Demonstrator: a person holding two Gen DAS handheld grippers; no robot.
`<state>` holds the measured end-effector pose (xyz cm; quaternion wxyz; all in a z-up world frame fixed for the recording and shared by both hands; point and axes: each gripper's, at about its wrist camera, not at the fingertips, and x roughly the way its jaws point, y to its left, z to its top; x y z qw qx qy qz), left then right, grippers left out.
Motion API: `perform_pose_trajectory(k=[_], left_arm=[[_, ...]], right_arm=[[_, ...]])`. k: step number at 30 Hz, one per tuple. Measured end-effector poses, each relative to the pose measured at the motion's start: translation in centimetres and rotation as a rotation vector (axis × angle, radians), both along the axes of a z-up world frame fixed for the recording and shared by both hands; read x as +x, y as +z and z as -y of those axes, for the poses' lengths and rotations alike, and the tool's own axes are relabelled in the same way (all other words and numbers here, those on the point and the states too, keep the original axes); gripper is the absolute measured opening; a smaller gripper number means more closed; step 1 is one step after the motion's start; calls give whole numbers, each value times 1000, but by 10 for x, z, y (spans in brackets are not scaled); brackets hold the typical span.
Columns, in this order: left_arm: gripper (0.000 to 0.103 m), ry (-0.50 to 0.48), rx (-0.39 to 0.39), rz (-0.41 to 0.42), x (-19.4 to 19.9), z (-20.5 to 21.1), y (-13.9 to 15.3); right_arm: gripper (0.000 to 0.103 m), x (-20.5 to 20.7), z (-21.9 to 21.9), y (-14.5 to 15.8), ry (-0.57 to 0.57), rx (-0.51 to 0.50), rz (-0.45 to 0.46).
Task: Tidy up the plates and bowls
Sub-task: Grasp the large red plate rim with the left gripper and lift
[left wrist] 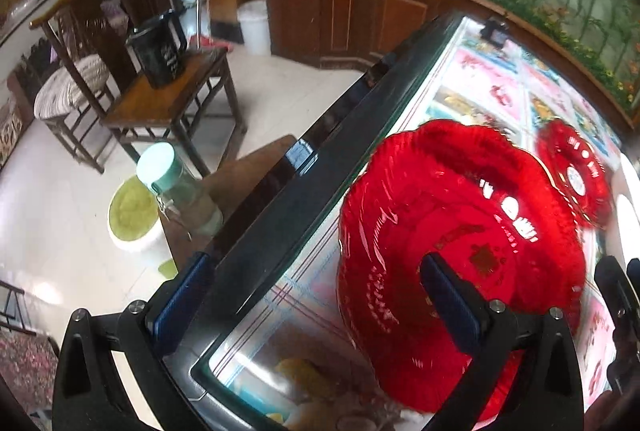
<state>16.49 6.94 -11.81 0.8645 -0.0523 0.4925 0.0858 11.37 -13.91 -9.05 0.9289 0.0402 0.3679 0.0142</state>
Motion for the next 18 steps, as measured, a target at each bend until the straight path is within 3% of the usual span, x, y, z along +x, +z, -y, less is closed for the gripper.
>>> perform_pose_trajectory(k=[6,10,12,14,16,18], left_arm=[[102,-19,-12,-50,12,7,-12],[102,-32,-11,-68,17,10,-18],[100,-31,-5,-76,20,9,-21],[97,-18,17,-69,21,8,-23],[87,-7,30,-51,20,6,-21],[77,4,37,-31,19,3,-18]], right_arm=[[102,23,12,-18,-24,85,-98],[96,34,15,-29,-25,143,-153],[83,39,13,-35,-13,151,-178],[77,44,10,-40,-5,141,-211],[73,47,9,-46,-2,152,-234],[59,49,11,-50,1,178,-252]])
